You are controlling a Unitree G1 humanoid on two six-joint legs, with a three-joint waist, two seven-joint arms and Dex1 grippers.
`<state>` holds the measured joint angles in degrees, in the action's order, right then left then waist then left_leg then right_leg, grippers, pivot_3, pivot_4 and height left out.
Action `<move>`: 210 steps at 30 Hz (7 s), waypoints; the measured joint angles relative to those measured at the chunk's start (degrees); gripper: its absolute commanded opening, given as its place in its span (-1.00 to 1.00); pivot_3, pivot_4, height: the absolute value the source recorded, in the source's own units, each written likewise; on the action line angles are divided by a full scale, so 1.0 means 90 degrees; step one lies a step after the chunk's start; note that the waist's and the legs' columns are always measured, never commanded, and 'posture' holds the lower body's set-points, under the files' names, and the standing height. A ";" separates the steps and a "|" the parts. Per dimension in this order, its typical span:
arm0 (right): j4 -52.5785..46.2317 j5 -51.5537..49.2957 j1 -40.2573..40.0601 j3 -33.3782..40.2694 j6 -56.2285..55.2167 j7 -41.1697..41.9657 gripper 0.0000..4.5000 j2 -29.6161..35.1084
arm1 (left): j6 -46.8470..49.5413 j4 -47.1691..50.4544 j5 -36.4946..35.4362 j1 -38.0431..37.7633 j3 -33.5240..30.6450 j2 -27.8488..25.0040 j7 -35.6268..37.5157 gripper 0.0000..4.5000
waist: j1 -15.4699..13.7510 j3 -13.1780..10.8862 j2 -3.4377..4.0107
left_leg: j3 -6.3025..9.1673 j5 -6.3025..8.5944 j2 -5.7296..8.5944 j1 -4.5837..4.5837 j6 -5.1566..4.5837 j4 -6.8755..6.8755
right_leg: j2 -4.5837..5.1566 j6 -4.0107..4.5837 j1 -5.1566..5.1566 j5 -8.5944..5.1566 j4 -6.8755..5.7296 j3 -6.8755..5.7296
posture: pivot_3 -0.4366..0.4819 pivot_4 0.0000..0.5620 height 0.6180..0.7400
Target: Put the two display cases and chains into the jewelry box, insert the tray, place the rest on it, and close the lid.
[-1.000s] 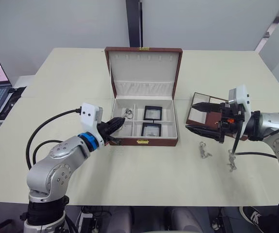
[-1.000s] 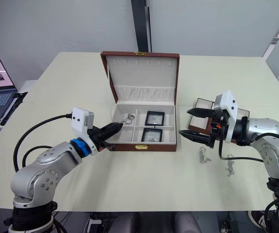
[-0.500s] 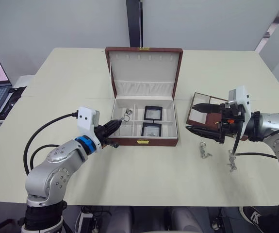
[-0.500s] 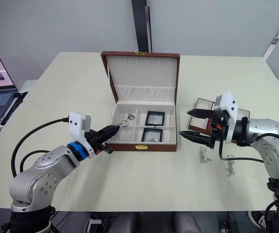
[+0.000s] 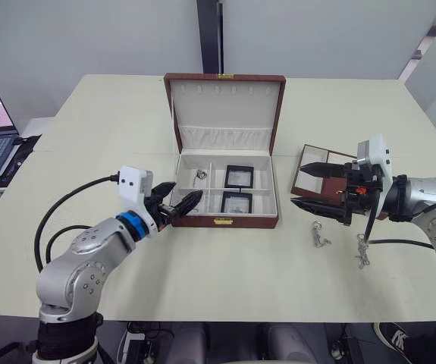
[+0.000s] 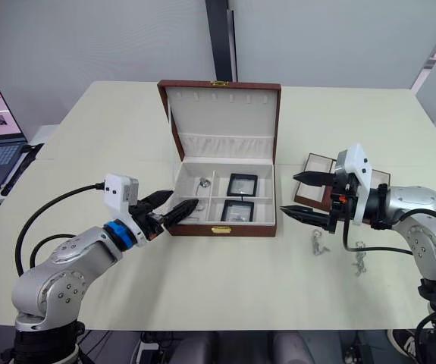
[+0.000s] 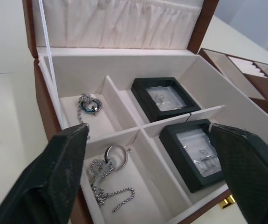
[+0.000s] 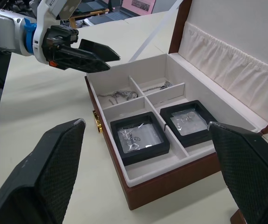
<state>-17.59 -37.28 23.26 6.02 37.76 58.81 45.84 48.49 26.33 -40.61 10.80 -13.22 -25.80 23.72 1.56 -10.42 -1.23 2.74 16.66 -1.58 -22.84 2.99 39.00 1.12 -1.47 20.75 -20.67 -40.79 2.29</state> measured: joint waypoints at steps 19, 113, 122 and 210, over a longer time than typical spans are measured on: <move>0.2527 0.0846 -0.1522 0.1354 -0.1377 0.0692 1.00 0.1045 | -0.1492 -0.2395 0.0863 -0.1403 -0.1275 -0.3024 0.2872 0.99 | 0.0015 -0.0011 0.0015 | -0.0010 0.0001 -0.0002 0.0006 -0.0001 -0.0018 | 0.0002 0.0000 0.0000 -0.0001 0.0016 0.0006 | -0.05 -0.47 1.00; 0.6689 0.3772 0.1471 -0.1204 -0.3877 0.1994 -0.97 0.0872 | -0.3902 -0.2500 0.2170 0.2338 0.2991 -0.0101 0.4804 1.00 | 0.0035 -0.0013 0.0023 | -0.0055 -0.0013 0.0000 0.0004 0.0023 0.0006 | -0.0005 0.0000 0.0015 0.0000 -0.0009 0.0020 | -0.05 -0.47 1.00; 0.6667 0.3746 0.1484 -0.1147 -0.3788 0.1987 -0.99 0.0878 | -0.3903 -0.2493 0.2167 0.2289 0.2959 -0.0102 0.4733 1.00 | 0.0034 -0.0013 0.0023 | -0.0056 -0.0014 -0.0002 0.0004 0.0024 0.0005 | -0.0004 0.0000 0.0016 0.0000 -0.0009 0.0019 | -0.05 -0.47 1.00; 0.0625 0.3147 0.3398 -0.4517 0.1404 0.0594 -0.99 -0.0890 | -0.3203 0.1269 0.0738 -0.3646 -0.1073 -0.0487 0.1550 1.00 | 0.0031 -0.0014 0.0024 | -0.0001 0.0001 -0.0003 -0.0002 -0.0002 -0.0007 | 0.0003 0.0000 0.0017 0.0000 0.0000 0.0002 | -0.05 -0.47 1.00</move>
<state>-11.96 -8.95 53.84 -34.63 50.40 64.16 37.83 19.67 37.75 -33.96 -22.02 -22.88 -30.18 37.67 1.84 -10.54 -1.01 2.73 16.67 -1.61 -22.86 2.98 38.93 1.15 -1.47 20.90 -20.67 -40.79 2.31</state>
